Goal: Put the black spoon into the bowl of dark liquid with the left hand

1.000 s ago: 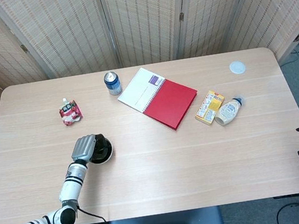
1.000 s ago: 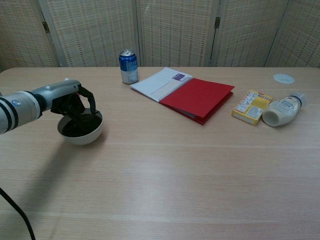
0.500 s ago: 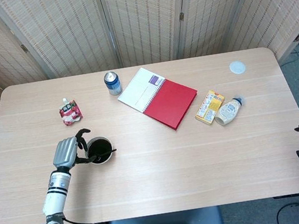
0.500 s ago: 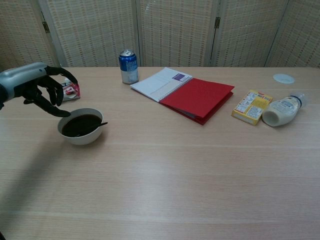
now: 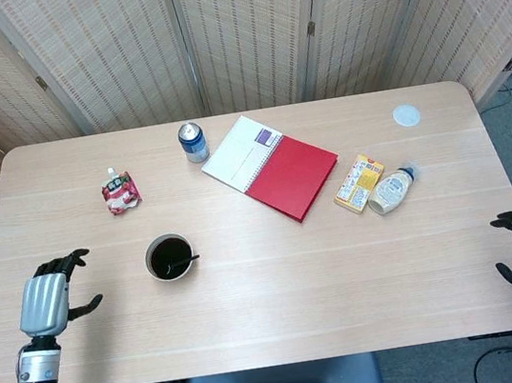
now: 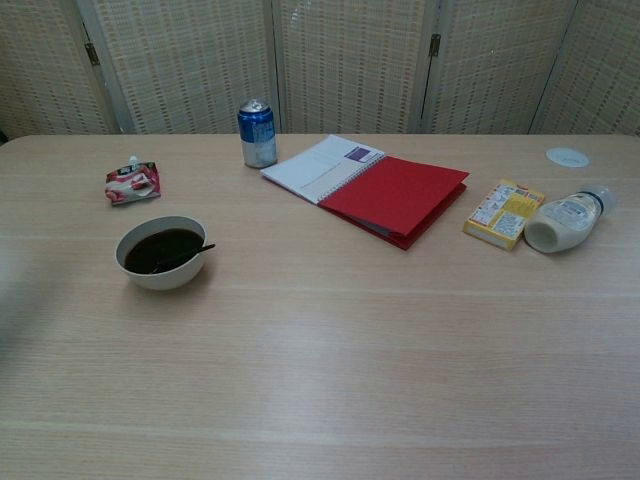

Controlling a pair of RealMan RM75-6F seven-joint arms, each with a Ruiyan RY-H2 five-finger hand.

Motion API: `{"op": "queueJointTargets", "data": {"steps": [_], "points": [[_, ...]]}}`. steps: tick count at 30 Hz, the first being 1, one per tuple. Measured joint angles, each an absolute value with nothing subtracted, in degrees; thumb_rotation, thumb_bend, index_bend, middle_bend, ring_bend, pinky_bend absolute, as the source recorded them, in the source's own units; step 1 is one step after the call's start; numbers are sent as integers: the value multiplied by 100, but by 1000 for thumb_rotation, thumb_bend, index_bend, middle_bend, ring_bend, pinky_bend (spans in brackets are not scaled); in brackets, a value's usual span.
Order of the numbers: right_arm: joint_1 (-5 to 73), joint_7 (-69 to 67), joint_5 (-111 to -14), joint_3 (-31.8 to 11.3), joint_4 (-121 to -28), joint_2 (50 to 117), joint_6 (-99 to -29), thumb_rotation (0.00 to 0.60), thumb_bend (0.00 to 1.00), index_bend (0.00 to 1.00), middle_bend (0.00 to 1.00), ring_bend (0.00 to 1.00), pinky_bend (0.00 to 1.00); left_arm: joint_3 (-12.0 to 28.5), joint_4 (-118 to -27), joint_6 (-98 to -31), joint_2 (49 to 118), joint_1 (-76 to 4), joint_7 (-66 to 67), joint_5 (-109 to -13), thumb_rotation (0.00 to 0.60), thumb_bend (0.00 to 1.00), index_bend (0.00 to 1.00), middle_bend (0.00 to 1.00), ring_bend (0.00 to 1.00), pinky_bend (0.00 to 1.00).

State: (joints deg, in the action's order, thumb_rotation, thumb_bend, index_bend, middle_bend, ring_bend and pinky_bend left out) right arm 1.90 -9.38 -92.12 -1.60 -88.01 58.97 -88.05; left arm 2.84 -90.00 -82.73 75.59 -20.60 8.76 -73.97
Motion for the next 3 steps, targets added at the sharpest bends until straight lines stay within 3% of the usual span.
{"op": "queueJointTargets", "data": {"steps": [3], "points": [[219, -947, -9252, -153, -8787, 5957, -8795, 600, 187, 265, 236, 250, 296, 120, -9214, -8422, 7298, -1836, 900, -7526, 600, 175, 275, 403, 339, 349]]}}
